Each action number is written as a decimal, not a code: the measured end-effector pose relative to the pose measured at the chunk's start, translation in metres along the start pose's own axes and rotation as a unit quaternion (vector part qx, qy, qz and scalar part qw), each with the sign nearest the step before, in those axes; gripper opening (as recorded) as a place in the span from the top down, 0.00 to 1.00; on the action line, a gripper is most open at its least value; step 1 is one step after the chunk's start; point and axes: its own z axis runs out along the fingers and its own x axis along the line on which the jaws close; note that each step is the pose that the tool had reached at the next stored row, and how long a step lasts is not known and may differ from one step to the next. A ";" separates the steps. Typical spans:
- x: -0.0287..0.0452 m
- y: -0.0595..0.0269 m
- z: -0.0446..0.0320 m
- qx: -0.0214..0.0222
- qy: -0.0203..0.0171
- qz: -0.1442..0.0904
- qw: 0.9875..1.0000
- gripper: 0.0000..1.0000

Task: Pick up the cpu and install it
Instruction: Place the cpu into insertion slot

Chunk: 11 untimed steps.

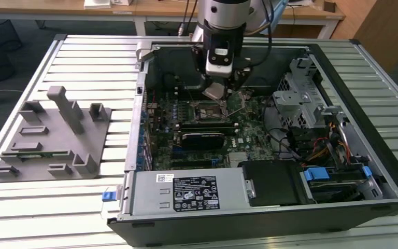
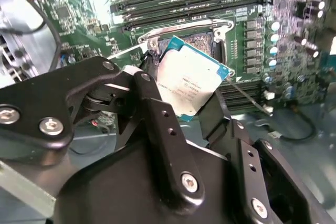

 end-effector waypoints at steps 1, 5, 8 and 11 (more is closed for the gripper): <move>0.0000 0.0000 0.0001 0.000 0.000 0.009 1.000 0.45; 0.0000 0.0000 0.0003 0.001 -0.002 0.045 0.999 0.45; 0.0000 0.0000 0.0005 0.001 -0.003 0.072 0.997 0.45; 0.0000 0.0000 0.0006 0.002 -0.004 0.099 0.995 0.45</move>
